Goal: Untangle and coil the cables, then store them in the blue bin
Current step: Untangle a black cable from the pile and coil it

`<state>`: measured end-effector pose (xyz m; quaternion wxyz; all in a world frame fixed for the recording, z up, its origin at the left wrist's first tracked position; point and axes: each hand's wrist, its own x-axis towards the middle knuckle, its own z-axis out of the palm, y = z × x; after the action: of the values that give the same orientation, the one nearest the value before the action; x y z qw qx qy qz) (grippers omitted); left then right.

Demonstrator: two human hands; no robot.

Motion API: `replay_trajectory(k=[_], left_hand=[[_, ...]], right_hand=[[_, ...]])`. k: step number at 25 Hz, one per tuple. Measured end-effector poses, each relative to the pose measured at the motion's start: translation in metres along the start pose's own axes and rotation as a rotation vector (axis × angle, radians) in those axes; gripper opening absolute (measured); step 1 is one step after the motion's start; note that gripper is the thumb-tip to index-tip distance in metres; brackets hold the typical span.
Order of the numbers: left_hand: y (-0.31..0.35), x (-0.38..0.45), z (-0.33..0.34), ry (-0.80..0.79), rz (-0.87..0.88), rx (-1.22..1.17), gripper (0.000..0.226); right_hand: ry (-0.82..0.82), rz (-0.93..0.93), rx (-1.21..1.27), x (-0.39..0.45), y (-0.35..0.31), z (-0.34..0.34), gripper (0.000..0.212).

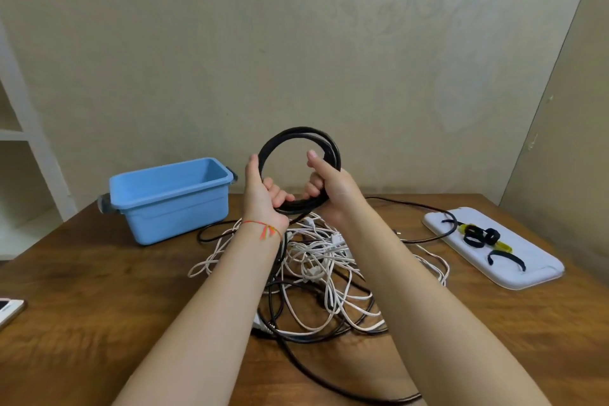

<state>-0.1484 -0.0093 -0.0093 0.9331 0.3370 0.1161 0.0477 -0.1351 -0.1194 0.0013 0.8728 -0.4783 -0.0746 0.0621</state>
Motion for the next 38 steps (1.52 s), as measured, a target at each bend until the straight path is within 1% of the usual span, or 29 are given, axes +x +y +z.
replay_trajectory(k=[2,3,5,6,7,8,9,10,11,12,13,14,15,17,19,20,21,22,24,26,28,29,31,33,35,36,38], left_hand=[[0.008,0.004,-0.011,-0.099,-0.087,0.126,0.044],[0.016,0.006,-0.015,-0.152,-0.126,0.222,0.042],[0.033,0.006,-0.019,-0.278,-0.154,0.508,0.051],[0.038,0.005,-0.018,-0.353,-0.158,0.677,0.057],[0.042,0.001,-0.013,-0.422,-0.16,0.841,0.062],[0.044,-0.003,-0.007,-0.456,-0.155,0.993,0.065],[0.044,-0.007,0.0,-0.449,-0.131,1.122,0.066],[0.044,-0.011,0.008,-0.415,-0.078,1.209,0.065],[0.042,-0.014,0.015,-0.371,0.017,1.272,0.062],[0.041,-0.015,0.02,-0.322,0.152,1.365,0.059],[0.041,-0.016,0.024,-0.271,0.291,1.496,0.058],[0.04,-0.018,0.026,-0.235,0.387,1.612,0.061],[0.039,-0.021,0.027,-0.214,0.416,1.671,0.067],[0.034,-0.023,0.025,-0.194,0.398,1.692,0.081],[0.033,-0.019,0.021,-0.21,0.423,1.711,0.09],[0.035,-0.017,0.017,-0.254,0.416,1.707,0.09],[0.039,-0.015,0.013,-0.307,0.397,1.685,0.084],[0.045,-0.013,0.009,-0.351,0.381,1.646,0.073],[0.053,-0.006,-0.002,-0.366,0.374,1.476,0.054],[0.053,0.0,-0.011,-0.329,0.355,1.142,0.049],[0.047,0.003,-0.013,-0.272,0.324,0.791,0.05],[0.045,0.005,-0.012,-0.228,0.32,0.672,0.052],[0.036,0.006,-0.008,-0.136,0.289,0.458,0.057],[0.025,0.005,-0.001,-0.065,0.194,0.2,0.062],[0.012,0.003,0.004,-0.053,0.092,-0.039,0.064],[0.006,0.004,0.003,-0.068,0.057,-0.085,0.063],[0.0,0.007,-0.004,-0.108,0.013,0.003,0.059]], right_hand=[[-0.046,0.026,-0.183,0.001,-0.014,-0.012,0.028],[-0.082,0.066,-0.337,0.0,-0.022,-0.017,0.032],[-0.16,0.168,-0.756,-0.003,-0.036,-0.019,0.03],[-0.191,0.2,-0.984,-0.005,-0.041,-0.014,0.023],[-0.214,0.213,-1.217,-0.008,-0.047,-0.006,0.014],[-0.235,0.194,-1.44,-0.011,-0.05,0.002,0.014],[-0.258,0.159,-1.633,-0.012,-0.051,0.009,0.02],[-0.297,0.124,-1.759,-0.015,-0.051,0.018,0.024],[-0.331,0.092,-1.834,-0.016,-0.05,0.024,0.027],[-0.36,0.07,-1.864,-0.017,-0.048,0.029,0.029],[-0.387,0.042,-1.86,-0.018,-0.047,0.031,0.026],[-0.414,0.005,-1.834,-0.019,-0.046,0.033,0.019],[-0.425,-0.047,-1.808,-0.02,-0.045,0.033,0.017],[-0.401,-0.131,-1.764,-0.019,-0.043,0.032,0.025],[-0.341,-0.146,-1.705,-0.016,-0.041,0.027,0.02],[-0.31,-0.126,-1.652,-0.015,-0.042,0.023,0.016],[-0.283,-0.107,-1.608,-0.013,-0.044,0.017,0.017],[-0.27,-0.084,-1.559,-0.012,-0.047,0.01,0.022],[-0.276,-0.006,-1.393,-0.013,-0.05,-0.007,0.022],[-0.272,0.041,-1.156,-0.013,-0.049,-0.02,0.015],[-0.261,0.024,-0.873,-0.01,-0.044,-0.027,0.005],[-0.247,0.005,-0.745,-0.008,-0.04,-0.028,0.003],[-0.194,-0.023,-0.518,-0.005,-0.029,-0.025,0.005],[-0.147,-0.048,-0.311,-0.003,-0.012,-0.015,0.004],[-0.092,-0.075,-0.148,-0.002,0.003,-0.006,0.011],[-0.056,-0.089,-0.098,-0.001,0.006,-0.004,0.02],[0.039,-0.102,-0.127,0.001,0.0,-0.006,0.04]])
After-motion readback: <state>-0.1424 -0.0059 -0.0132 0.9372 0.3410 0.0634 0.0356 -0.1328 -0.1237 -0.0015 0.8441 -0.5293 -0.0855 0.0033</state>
